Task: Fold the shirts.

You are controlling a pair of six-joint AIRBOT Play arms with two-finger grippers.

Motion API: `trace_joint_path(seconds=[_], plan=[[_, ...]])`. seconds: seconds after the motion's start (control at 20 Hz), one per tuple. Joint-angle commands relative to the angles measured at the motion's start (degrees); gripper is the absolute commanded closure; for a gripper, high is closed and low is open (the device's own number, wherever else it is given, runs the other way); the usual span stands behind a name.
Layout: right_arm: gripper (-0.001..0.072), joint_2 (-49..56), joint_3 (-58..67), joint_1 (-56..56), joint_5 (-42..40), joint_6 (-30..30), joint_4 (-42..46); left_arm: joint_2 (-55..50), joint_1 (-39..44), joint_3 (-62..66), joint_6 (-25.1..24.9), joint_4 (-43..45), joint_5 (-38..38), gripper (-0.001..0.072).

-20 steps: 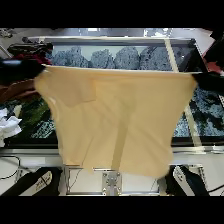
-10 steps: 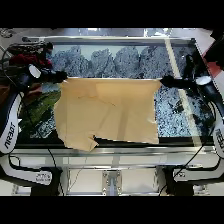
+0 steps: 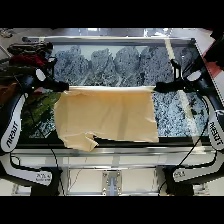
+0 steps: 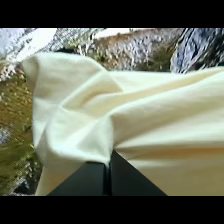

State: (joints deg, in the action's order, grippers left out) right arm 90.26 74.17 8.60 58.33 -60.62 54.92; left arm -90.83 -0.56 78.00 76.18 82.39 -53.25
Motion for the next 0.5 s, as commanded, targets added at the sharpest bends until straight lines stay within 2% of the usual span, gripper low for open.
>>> trace_joint_path(seconds=[0.0,0.25,0.4,0.45], plan=[[0.0699,-0.3,-6.9,-1.2,1.8,-1.9,3.8,0.1,0.7,-3.7,-0.6,2.7,-4.8,0.0693],[0.0699,-0.1,-15.5,-5.6,-5.9,-1.9,3.8,0.0,1.4,-5.8,-0.6,2.7,-4.0,0.0693],[0.0698,-0.2,-16.0,-6.5,-6.9,-2.0,3.7,0.0,1.4,-5.8,-0.3,2.4,-4.8,0.0691],[0.0696,-0.5,-15.9,-6.3,-5.8,-2.9,3.9,0.1,1.4,-5.8,1.0,2.4,-5.3,0.0641]])
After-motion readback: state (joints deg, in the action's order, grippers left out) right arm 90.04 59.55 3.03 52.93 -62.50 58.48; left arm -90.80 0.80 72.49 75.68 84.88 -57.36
